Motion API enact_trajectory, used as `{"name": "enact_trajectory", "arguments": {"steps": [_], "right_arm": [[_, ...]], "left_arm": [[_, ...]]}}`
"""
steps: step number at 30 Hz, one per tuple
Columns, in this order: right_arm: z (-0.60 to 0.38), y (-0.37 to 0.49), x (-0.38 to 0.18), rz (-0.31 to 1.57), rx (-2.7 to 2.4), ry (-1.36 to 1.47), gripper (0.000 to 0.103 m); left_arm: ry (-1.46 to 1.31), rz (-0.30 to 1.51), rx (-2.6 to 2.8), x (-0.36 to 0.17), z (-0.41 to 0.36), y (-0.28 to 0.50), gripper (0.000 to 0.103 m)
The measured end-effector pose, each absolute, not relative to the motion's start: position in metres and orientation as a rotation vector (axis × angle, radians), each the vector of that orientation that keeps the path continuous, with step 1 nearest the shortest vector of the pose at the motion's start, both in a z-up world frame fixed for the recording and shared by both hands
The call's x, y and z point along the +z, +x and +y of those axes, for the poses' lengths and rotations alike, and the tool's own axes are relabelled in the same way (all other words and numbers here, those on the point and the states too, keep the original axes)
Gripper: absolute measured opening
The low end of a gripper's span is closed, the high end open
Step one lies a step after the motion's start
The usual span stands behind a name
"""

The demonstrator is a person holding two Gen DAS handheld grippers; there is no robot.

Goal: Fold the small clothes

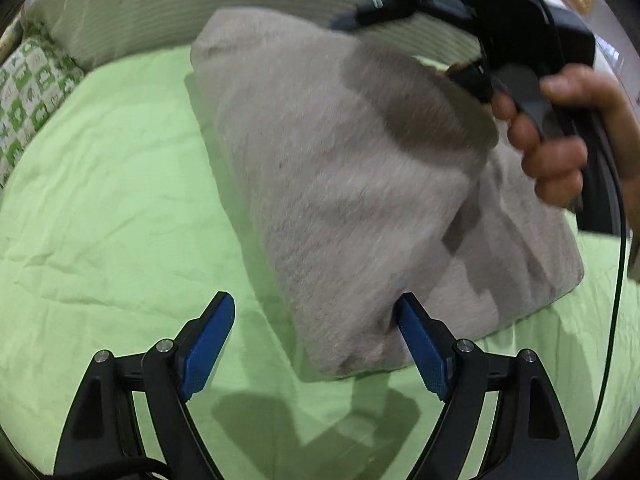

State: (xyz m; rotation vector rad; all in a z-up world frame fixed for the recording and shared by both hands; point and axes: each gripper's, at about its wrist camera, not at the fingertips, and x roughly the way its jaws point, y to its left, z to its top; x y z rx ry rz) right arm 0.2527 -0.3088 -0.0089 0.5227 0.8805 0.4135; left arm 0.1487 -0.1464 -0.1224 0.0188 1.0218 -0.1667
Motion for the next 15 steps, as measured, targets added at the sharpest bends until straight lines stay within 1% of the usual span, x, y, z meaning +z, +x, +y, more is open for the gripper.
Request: {"name": "enact_trajectory", "arguments": {"steps": [2,3,4,6,7,8,9,10,11,12,15], "right_arm": [[-0.301,0.261,-0.011,0.903,0.493,0.547,0.087],[-0.299,0.263,-0.014,0.915,0.528,0.567,0.087],[-0.298,0.265,-0.015,0.922,0.546,0.578,0.087],[-0.293,0.265,-0.017,0.93,0.55,0.556,0.087],[-0.291,0.264,-0.017,0.933,0.539,0.528,0.086],[-0.289,0.263,-0.018,0.948,0.506,0.489,0.07],[-0.287,0.262,-0.019,0.958,0.485,0.468,0.054],[-0.287,0.262,-0.02,0.97,0.473,0.465,0.025],[-0.289,0.261,-0.021,0.986,0.447,0.474,0.02],[-0.291,0.257,-0.02,0.976,0.427,0.476,0.018],[-0.294,0.237,-0.001,0.907,0.403,0.472,0.015]], "left_arm": [[-0.007,1.032,-0.179,-0.127,-0.14,0.149,0.079],[-0.028,1.037,-0.183,-0.129,-0.135,0.149,0.074],[-0.054,1.044,-0.19,-0.13,-0.131,0.15,0.071],[-0.078,1.042,-0.195,-0.131,-0.125,0.153,0.068],[-0.072,1.042,-0.2,-0.131,-0.125,0.154,0.065],[-0.067,1.041,-0.208,-0.131,-0.126,0.154,0.062],[-0.063,1.042,-0.226,-0.131,-0.128,0.154,0.054],[-0.06,1.046,-0.241,-0.131,-0.13,0.154,0.045],[-0.057,1.048,-0.258,-0.13,-0.132,0.155,0.039],[-0.049,1.049,-0.282,-0.129,-0.135,0.154,0.027],[-0.014,1.035,-0.293,-0.121,-0.14,0.153,0.02]]}}
